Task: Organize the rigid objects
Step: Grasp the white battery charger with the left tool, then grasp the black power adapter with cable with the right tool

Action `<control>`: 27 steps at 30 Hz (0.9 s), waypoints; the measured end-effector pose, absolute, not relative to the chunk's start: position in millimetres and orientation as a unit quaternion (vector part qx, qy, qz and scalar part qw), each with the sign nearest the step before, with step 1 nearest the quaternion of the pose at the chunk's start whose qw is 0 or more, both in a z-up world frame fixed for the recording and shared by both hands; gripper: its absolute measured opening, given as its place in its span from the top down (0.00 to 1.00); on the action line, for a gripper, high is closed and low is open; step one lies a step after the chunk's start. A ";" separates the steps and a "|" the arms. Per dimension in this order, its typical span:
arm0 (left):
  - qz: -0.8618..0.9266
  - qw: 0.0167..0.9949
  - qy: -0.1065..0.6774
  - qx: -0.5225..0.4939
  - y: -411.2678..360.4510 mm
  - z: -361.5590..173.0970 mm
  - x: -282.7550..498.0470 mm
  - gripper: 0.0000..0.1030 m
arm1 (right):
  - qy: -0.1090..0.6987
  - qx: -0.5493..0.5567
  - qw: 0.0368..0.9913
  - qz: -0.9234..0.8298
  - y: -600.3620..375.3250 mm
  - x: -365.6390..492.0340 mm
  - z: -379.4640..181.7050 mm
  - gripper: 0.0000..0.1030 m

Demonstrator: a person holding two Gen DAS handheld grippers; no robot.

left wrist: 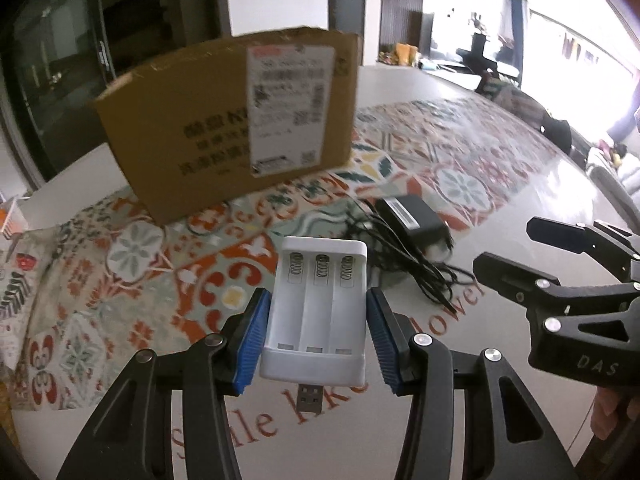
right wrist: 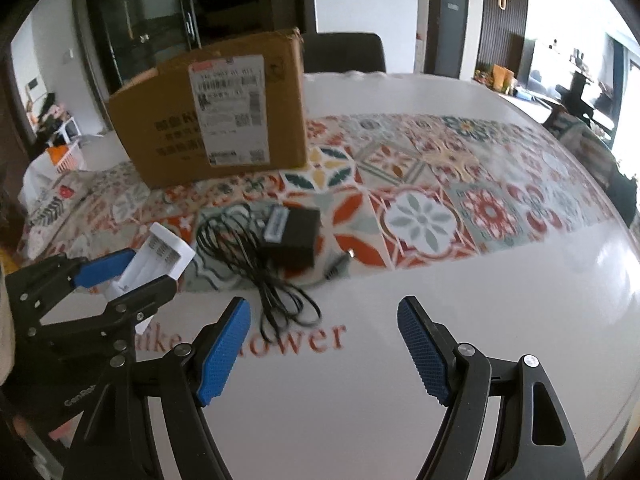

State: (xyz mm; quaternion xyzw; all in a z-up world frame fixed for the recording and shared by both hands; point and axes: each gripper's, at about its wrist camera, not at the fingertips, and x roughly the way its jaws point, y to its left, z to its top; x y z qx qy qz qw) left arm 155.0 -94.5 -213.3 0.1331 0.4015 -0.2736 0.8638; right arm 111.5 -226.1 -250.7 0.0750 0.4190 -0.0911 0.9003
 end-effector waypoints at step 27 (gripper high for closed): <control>-0.227 0.876 0.408 0.122 -80.6 -220.8 207.1 0.53 | 0.429 0.086 0.896 -0.075 -224.7 193.7 -288.4 0.51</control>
